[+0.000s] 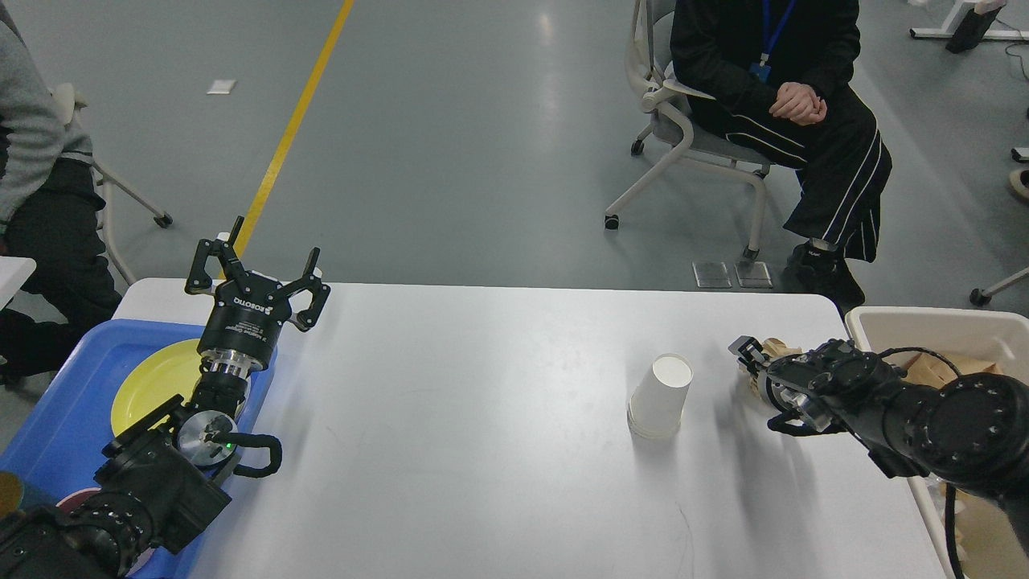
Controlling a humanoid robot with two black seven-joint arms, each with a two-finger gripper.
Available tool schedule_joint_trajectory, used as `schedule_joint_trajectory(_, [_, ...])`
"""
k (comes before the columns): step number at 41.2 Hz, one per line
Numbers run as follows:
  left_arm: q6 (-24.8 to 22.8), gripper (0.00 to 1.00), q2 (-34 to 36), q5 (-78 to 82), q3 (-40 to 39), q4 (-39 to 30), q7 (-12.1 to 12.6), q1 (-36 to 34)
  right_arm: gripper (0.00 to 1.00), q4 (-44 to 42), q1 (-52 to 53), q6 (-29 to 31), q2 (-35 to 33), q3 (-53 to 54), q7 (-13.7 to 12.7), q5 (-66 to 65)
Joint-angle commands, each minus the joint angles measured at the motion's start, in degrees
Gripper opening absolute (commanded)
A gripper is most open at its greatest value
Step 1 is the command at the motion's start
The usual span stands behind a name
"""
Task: Tidy desktop
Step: 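Move the right gripper to the crumpled paper ball and grasp it, then lift the paper ball, carry it into the white bin, release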
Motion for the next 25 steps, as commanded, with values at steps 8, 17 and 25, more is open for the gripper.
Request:
schedule_joint_trajectory(8, [0.0, 0.99, 0.0, 0.0, 0.0, 0.0, 0.0, 0.0, 1.0, -0.1, 0.0, -0.4, 0.3, -0.1, -0.5, 0.1])
schedule_joint_trajectory(17, [0.0, 0.99, 0.0, 0.0, 0.0, 0.0, 0.0, 0.0, 0.12, -0.2, -0.1, -0.6, 0.1, -0.9, 0.0, -1.1])
schedule_joint_trajectory(25, [0.0, 0.99, 0.0, 0.0, 0.0, 0.0, 0.0, 0.0, 0.0, -0.1, -0.1, -2.9, 0.8, -0.8, 0.3, -1.2])
